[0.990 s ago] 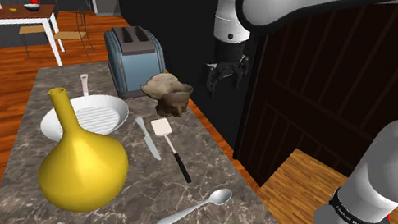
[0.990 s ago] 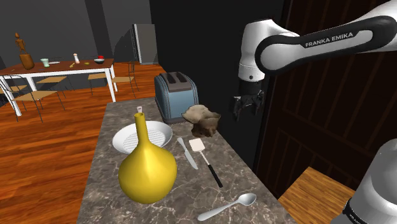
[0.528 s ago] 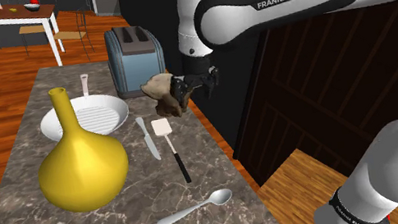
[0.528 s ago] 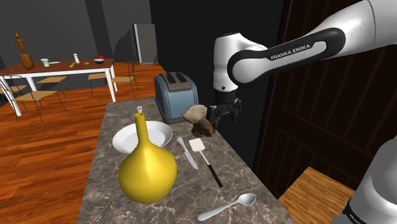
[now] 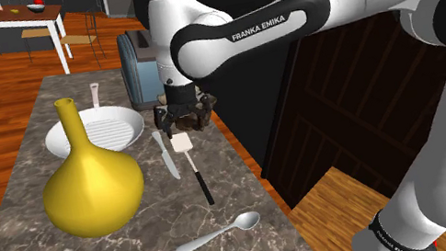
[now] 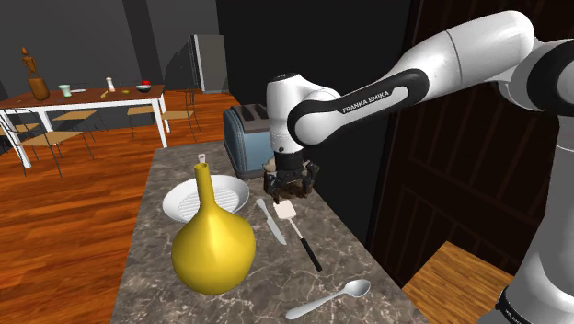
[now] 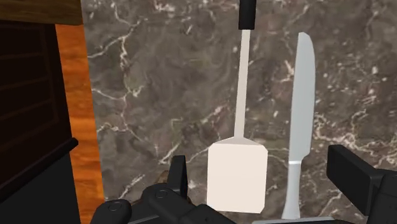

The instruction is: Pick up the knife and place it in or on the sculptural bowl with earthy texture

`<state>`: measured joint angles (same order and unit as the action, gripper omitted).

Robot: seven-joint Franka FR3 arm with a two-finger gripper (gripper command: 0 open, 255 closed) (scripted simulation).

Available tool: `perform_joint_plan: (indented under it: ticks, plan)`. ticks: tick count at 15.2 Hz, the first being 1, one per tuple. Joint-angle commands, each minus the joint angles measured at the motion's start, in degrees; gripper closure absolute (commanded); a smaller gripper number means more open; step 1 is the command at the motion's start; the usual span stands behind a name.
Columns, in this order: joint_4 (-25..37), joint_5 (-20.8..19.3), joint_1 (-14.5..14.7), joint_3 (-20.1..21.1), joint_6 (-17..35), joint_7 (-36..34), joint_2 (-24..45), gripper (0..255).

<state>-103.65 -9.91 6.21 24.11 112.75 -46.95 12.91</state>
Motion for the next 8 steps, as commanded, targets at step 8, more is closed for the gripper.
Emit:
perform_joint_plan:
  ticks: [8]
  plan:
    - [15.79, -6.09, 5.81, -1.34, -1.99, -6.27, 16.66, 0]
